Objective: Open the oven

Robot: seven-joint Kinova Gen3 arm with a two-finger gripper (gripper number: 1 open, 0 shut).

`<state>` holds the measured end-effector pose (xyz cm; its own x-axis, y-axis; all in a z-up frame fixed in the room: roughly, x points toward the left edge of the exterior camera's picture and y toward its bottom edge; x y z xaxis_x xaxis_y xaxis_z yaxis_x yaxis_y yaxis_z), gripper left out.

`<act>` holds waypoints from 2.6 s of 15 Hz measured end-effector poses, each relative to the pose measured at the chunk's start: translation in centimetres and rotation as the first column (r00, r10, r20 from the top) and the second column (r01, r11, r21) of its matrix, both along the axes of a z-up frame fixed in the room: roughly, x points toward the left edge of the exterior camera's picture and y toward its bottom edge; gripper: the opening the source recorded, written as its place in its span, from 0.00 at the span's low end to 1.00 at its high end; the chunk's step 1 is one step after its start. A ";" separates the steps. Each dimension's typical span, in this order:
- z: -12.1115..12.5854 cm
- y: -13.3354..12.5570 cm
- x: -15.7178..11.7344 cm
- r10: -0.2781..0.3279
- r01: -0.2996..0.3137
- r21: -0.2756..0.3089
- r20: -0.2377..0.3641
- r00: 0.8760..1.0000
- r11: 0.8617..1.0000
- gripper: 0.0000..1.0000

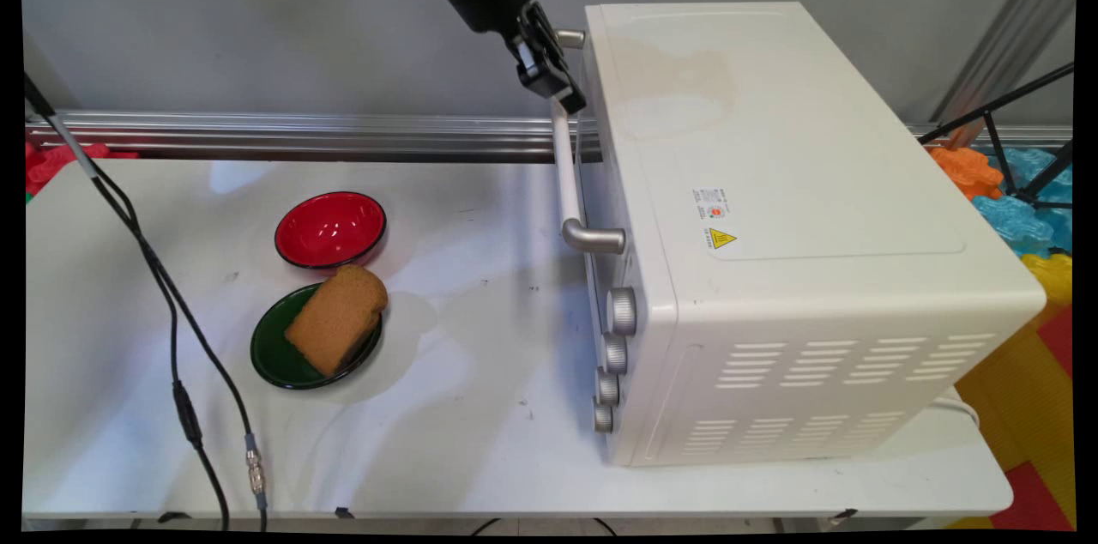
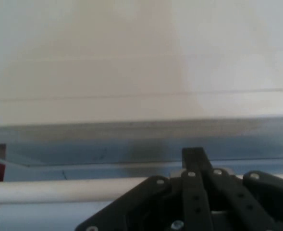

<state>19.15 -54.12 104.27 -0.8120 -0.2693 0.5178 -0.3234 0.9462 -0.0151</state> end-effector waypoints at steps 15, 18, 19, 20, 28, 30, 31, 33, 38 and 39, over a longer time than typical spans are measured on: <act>-3.4 -0.4 0.7 -0.018 0.018 -0.006 0.000 1.000 1.000 0.00; -3.9 -0.2 1.9 -0.030 0.030 -0.005 0.019 0.999 1.000 0.00; -4.1 -0.1 2.5 -0.035 0.035 -0.005 0.026 0.999 0.999 0.00; -4.3 0.0 3.0 -0.040 0.040 -0.004 0.032 0.999 0.999 0.00; -6.0 0.2 7.4 -0.084 0.084 -0.004 0.050 0.995 0.996 0.00; -6.5 0.0 8.1 -0.095 0.095 -0.005 0.044 0.995 0.995 0.00; -6.7 0.0 8.4 -0.099 0.099 -0.005 0.040 0.994 0.995 0.00; -7.2 -0.1 9.0 -0.107 0.107 -0.005 0.033 0.994 0.994 0.00; -9.0 -0.2 11.1 -0.128 0.128 0.007 0.019 0.992 0.992 0.00; -9.4 0.0 11.8 -0.134 0.133 0.013 0.017 0.991 0.991 0.00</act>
<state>30.92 -54.15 94.87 -0.8500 -0.1641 0.5006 -0.1940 0.9810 -0.0077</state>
